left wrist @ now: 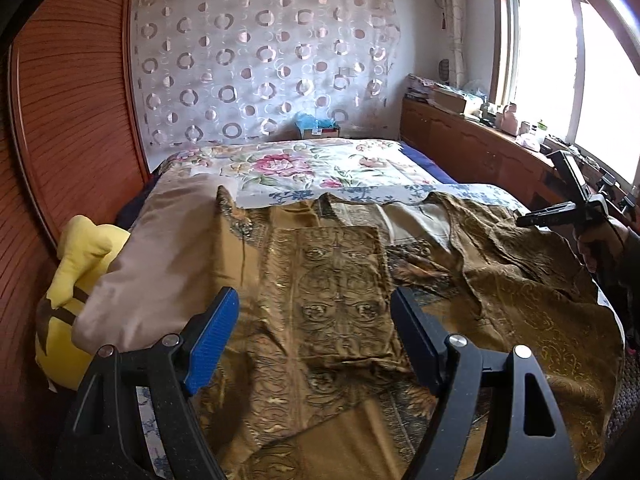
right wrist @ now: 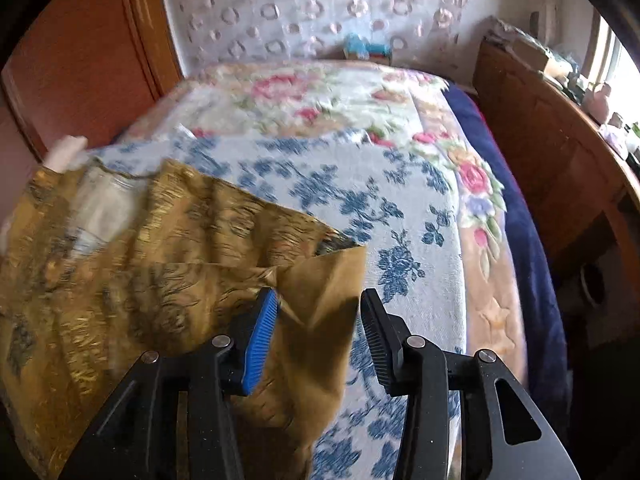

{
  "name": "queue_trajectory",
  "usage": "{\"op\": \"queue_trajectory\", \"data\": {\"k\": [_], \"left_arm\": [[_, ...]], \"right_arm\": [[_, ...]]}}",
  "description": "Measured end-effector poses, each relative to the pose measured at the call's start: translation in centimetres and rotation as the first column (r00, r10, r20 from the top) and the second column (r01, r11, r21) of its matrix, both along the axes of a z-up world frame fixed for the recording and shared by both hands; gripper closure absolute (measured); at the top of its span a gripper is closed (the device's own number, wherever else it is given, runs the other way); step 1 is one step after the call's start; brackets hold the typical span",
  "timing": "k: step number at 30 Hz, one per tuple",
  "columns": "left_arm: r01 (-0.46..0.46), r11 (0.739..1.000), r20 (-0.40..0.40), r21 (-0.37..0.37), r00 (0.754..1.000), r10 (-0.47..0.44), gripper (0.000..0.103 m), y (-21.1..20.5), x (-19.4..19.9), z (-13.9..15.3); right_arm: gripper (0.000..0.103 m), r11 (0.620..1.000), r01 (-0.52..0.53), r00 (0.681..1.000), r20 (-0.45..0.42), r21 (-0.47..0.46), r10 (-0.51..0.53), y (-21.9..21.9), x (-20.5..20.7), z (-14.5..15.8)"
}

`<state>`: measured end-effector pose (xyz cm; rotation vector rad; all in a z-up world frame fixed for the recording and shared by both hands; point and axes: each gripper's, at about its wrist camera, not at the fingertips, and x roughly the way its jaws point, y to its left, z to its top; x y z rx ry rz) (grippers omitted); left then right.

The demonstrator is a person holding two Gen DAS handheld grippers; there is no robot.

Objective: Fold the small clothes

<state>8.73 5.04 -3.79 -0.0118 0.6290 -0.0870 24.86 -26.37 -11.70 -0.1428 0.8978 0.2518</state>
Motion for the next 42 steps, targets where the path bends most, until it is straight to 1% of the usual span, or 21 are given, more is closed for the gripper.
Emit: {"op": "queue_trajectory", "data": {"k": [1,2,3,4,6,8,10,12,14,16,17,18,19,21,23,26,29,31,36,40,42], "left_arm": [[-0.002,1.000,-0.001,0.001,1.000,0.002,0.024,0.1,0.0,0.0],[-0.002,1.000,-0.001,0.002,1.000,0.002,0.024,0.2,0.0,-0.1],[-0.002,1.000,-0.003,0.002,1.000,0.002,0.024,0.3,0.1,-0.2],[-0.003,1.000,-0.005,0.004,1.000,0.003,0.024,0.3,0.2,-0.2],[-0.008,1.000,-0.006,0.006,1.000,0.008,0.024,0.5,0.3,-0.2],[-0.013,1.000,-0.003,-0.002,1.000,0.013,0.024,0.7,0.3,-0.2],[-0.017,1.000,-0.003,-0.013,1.000,0.017,0.024,1.0,0.5,-0.2],[-0.018,1.000,-0.001,-0.007,1.000,0.018,0.024,1.2,0.6,-0.2],[-0.020,1.000,-0.002,-0.005,1.000,0.020,0.024,1.4,0.8,-0.2],[-0.027,1.000,-0.009,-0.005,1.000,0.027,0.024,1.8,1.1,-0.3],[-0.032,0.999,-0.012,-0.006,0.999,0.032,0.024,2.2,1.4,-0.3],[-0.035,0.999,-0.015,-0.006,0.999,0.035,0.024,2.5,1.6,-0.3],[-0.039,0.999,-0.020,-0.008,0.999,0.039,0.024,2.9,1.9,-0.3],[-0.051,0.999,-0.027,-0.003,0.998,0.051,0.024,3.5,2.3,-0.2],[-0.051,0.999,-0.025,-0.001,0.998,0.051,0.024,4.0,2.7,-0.2],[-0.040,0.999,-0.028,-0.004,0.999,0.040,0.026,4.7,3.6,-0.2],[-0.022,1.000,-0.049,0.013,0.999,0.023,0.040,4.9,5.1,-0.3],[-0.011,1.000,-0.065,0.009,0.998,0.011,0.052,4.9,6.0,-0.4],[-0.028,0.999,-0.122,0.030,0.992,0.031,0.055,5.1,9.0,-1.0],[-0.022,1.000,-0.163,0.014,0.986,0.024,0.054,5.3,10.1,-1.5],[-0.028,0.999,-0.173,0.022,0.984,0.031,0.054,5.3,10.5,-1.7]], "right_arm": [[0.069,1.000,-0.012,1.000,-0.001,0.007,0.012,0.1,0.3,0.0],[0.079,1.000,-0.024,1.000,-0.006,0.013,0.024,0.4,0.6,0.1],[0.094,0.999,-0.034,0.999,-0.005,0.009,0.034,0.6,0.7,0.2],[0.099,0.999,-0.049,0.999,0.002,0.002,0.049,0.7,1.0,0.3],[0.101,0.999,-0.043,0.997,0.057,-0.029,0.045,0.8,1.0,0.9],[0.101,0.999,0.019,0.987,0.161,-0.048,-0.011,0.5,0.4,2.2],[0.101,0.999,0.031,0.976,0.216,0.010,-0.033,-0.2,0.3,3.1],[0.101,0.999,0.052,0.975,0.217,-0.001,-0.050,-0.4,0.6,3.0],[0.101,0.998,0.058,0.980,0.192,-0.025,-0.052,-0.3,1.1,2.2],[0.101,0.998,0.062,0.985,0.164,-0.023,-0.058,-0.1,1.5,1.5],[0.096,0.998,0.059,0.987,0.153,-0.013,-0.057,-0.1,1.6,1.4],[0.087,0.998,0.058,0.987,0.150,-0.010,-0.056,-0.1,1.6,1.5],[0.080,0.999,0.053,0.988,0.148,-0.005,-0.052,-0.2,1.6,1.3],[0.057,0.999,0.042,0.989,0.141,0.007,-0.042,-0.3,1.5,1.3],[0.052,0.999,0.037,0.991,0.131,0.015,-0.038,-0.8,0.8,1.7],[0.051,0.999,0.033,0.993,0.114,0.032,-0.037,-2.0,0.0,1.4],[0.051,0.999,0.032,0.995,0.090,0.040,-0.036,-2.9,-0.4,0.6],[0.051,0.999,0.033,0.996,0.076,0.038,-0.036,-3.3,-0.4,0.3],[0.051,0.998,0.031,0.996,0.084,0.049,-0.035,-3.8,-0.8,0.4],[0.051,0.999,0.033,0.995,0.097,0.043,-0.037,-3.4,-1.0,0.1],[0.051,0.999,0.032,0.993,0.110,0.043,-0.037,-3.3,-1.2,0.0]]}}
